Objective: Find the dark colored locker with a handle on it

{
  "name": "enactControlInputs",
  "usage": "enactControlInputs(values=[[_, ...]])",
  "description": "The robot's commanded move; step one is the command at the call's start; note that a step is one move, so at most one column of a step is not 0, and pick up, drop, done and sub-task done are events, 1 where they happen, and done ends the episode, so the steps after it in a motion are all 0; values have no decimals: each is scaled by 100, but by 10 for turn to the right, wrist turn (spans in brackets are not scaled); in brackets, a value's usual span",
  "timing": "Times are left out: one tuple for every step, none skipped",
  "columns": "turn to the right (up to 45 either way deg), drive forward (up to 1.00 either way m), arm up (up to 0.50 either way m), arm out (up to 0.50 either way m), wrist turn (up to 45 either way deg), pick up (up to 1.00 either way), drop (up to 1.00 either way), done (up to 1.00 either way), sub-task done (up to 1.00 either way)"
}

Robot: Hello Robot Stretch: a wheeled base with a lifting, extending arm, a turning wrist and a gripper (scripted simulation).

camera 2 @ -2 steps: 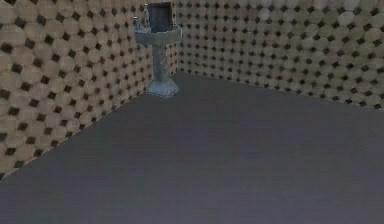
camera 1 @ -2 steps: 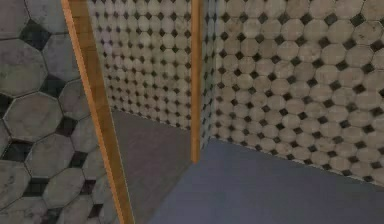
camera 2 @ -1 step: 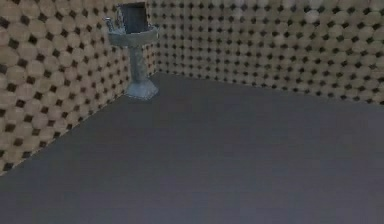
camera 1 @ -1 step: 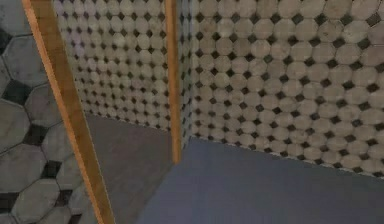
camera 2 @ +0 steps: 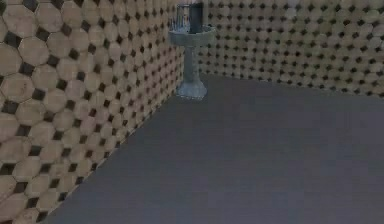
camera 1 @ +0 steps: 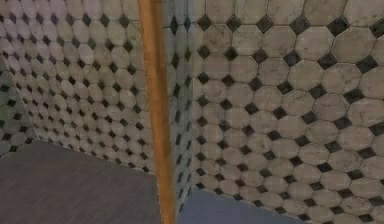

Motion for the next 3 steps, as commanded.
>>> enactControlInputs(values=[[-300,0,0,0,0,0,0,0,0],[0,30,0,0,0,0,0,0,0],[-90,0,0,0,0,0,0,0,0]])
